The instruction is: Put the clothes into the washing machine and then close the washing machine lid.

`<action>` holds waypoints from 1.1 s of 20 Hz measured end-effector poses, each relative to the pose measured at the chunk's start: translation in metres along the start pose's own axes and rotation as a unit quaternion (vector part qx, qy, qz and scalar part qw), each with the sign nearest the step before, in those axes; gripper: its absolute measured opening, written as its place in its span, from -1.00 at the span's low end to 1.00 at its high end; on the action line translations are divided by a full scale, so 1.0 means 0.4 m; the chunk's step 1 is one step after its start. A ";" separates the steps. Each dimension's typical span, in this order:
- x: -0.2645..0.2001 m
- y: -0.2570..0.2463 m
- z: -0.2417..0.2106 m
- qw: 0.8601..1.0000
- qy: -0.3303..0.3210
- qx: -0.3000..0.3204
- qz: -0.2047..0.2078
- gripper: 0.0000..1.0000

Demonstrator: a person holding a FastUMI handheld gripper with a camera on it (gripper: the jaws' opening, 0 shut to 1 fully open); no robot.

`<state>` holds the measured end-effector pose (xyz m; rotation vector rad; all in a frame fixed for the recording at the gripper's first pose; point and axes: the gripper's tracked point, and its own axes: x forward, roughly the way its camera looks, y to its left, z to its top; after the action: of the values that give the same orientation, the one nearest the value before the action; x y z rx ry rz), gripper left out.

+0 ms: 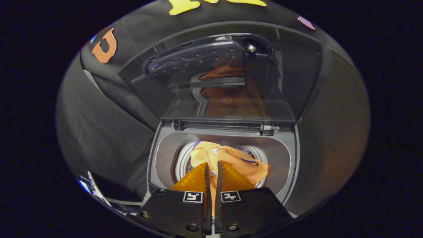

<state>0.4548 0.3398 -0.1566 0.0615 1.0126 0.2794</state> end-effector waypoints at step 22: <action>0.136 -0.002 -0.092 0.998 0.042 0.023 -0.038 0.95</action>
<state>0.4512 0.3500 -0.2212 0.0535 1.1030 0.1896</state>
